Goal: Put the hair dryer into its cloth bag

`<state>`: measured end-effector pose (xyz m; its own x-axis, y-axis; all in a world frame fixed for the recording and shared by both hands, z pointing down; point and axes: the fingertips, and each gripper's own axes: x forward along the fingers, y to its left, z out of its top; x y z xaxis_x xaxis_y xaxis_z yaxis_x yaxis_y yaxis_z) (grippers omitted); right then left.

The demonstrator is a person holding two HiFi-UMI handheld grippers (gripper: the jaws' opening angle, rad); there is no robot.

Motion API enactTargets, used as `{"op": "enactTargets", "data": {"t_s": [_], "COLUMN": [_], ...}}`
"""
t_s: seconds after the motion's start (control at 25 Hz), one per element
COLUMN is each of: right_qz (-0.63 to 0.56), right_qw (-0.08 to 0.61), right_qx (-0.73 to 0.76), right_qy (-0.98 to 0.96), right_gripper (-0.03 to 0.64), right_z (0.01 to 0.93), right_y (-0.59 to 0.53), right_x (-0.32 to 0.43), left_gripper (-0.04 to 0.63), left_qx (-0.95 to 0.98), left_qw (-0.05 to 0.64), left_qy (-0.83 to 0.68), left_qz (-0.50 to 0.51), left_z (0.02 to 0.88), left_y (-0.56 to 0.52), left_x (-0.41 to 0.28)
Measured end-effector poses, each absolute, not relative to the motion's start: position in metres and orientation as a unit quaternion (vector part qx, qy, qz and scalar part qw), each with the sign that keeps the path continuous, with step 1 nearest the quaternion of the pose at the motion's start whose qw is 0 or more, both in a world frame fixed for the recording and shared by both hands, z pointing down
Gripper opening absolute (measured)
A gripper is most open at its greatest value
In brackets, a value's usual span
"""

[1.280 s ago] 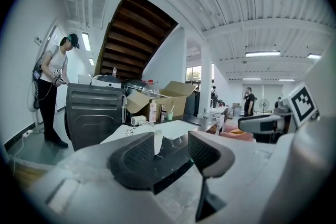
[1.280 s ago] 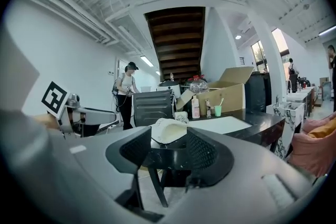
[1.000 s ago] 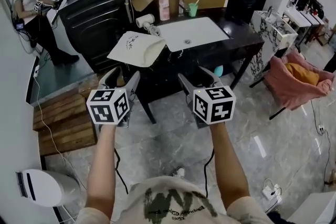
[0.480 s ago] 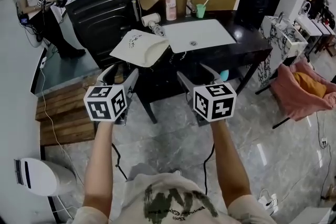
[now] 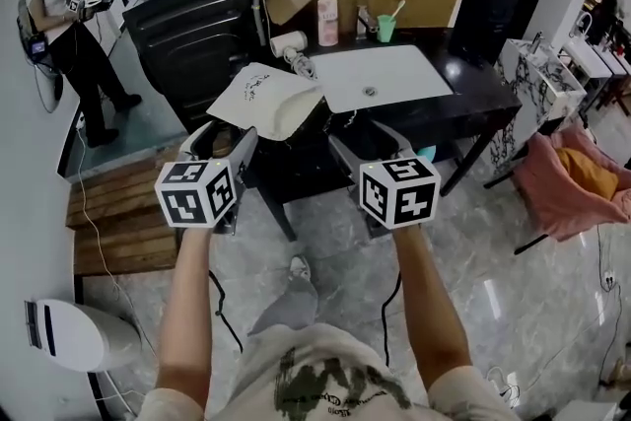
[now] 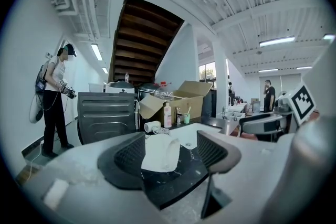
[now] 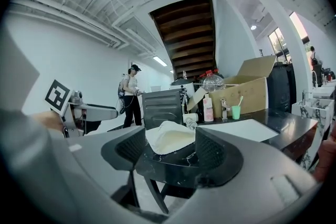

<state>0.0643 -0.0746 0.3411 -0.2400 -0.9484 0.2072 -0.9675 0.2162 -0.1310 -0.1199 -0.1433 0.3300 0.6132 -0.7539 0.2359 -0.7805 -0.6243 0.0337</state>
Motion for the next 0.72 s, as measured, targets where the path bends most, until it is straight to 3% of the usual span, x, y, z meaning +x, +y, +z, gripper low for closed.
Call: {"op": "enactTargets", "data": {"t_s": [0.72], "right_qz": [0.15], "right_qw": [0.096], "right_qx": [0.59], "right_qy": [-0.787], "right_gripper": [0.293], "right_z": [0.366], "right_y": [-0.301], "right_x": [0.053], "left_gripper": [0.308], "left_qx": [0.889], "left_qw": [0.098], "left_qy": [-0.433], "left_qz": [0.11], "left_z": [0.366], "left_y": [-0.354], "left_x": [-0.123]}}
